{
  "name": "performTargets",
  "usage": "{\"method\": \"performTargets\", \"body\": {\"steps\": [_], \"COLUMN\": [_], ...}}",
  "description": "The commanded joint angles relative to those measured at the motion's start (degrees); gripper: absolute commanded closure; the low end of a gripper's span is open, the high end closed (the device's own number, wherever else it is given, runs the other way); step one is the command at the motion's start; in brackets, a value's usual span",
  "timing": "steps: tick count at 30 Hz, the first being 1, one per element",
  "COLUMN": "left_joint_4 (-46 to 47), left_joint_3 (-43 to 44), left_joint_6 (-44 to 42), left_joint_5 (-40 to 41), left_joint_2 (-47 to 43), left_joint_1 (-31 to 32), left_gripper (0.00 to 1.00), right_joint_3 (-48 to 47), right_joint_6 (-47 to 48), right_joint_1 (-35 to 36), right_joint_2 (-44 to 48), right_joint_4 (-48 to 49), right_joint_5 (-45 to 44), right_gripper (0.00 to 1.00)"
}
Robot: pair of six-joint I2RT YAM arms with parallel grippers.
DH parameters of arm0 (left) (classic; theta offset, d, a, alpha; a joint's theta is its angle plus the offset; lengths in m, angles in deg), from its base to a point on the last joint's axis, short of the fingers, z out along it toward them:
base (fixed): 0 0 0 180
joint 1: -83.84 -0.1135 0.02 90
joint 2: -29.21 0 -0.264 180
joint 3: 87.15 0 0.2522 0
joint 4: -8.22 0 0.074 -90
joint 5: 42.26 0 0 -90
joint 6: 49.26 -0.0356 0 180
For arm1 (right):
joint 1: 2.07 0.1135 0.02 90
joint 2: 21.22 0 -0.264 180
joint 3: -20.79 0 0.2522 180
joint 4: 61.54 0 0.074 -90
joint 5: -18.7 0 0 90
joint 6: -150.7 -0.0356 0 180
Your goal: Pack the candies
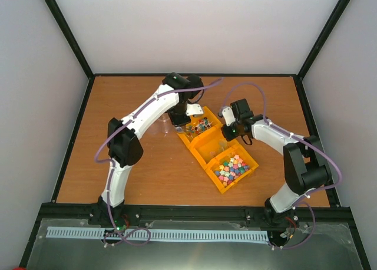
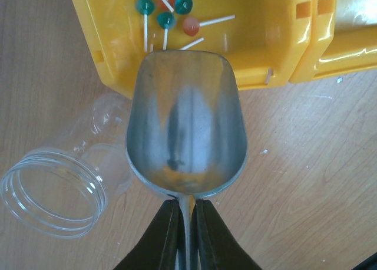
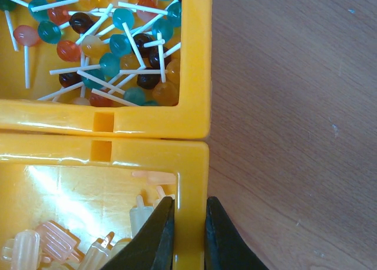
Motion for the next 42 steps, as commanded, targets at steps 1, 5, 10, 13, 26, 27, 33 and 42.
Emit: {"method": "performTargets", "body": {"steps": [1,5,10,13,26,27,33,42], "left_joint_4": [-3.5,-3.5,-3.5,-3.3,13.9,15.9,25.1,42.6], "left_joint_3": [2.6,2.5,3.1,4.5,-3.4,-5.6,-14.6,-28.4], "left_joint_6": [-1.8,-2.6,-3.4,-3.6,-2.0,-2.2,-1.3,1.7], "left_joint_5": [1.9,2.8,3.0,2.2,-11.5,-11.7,-14.2,-18.5], "left_joint_2": [1.6,2.5,5.3,7.5,3.8,3.0,0.8,-3.0], "left_joint_1": [-0.3,-0.3,-0.3,-0.3,-0.3,-0.4,-0.4,-0.4], "left_gripper": [0.99,0.99,0.99,0.99,0.99,0.99,0.99,0.99], "right_joint_3": [0.0,0.0,0.0,0.1,0.7,0.7,1.2,3.0], "right_joint_6": [-0.9,-1.1,-1.1,-1.2,-1.1,-1.0,-0.7,1.0], "right_joint_1": [1.1,1.3,1.4,1.4,1.4,1.4,1.4,1.4], "right_joint_2": [1.9,1.5,1.2,1.2,1.6,1.6,1.5,2.4], "right_joint_4": [2.6,2.7,2.9,3.0,3.4,3.5,4.2,6.4], "right_joint_5": [-2.7,-2.8,-2.3,-2.1,-1.4,-1.3,-1.0,1.2], "right_gripper": [0.97,0.97,0.97,0.97,0.97,0.97,0.97,0.97]}}
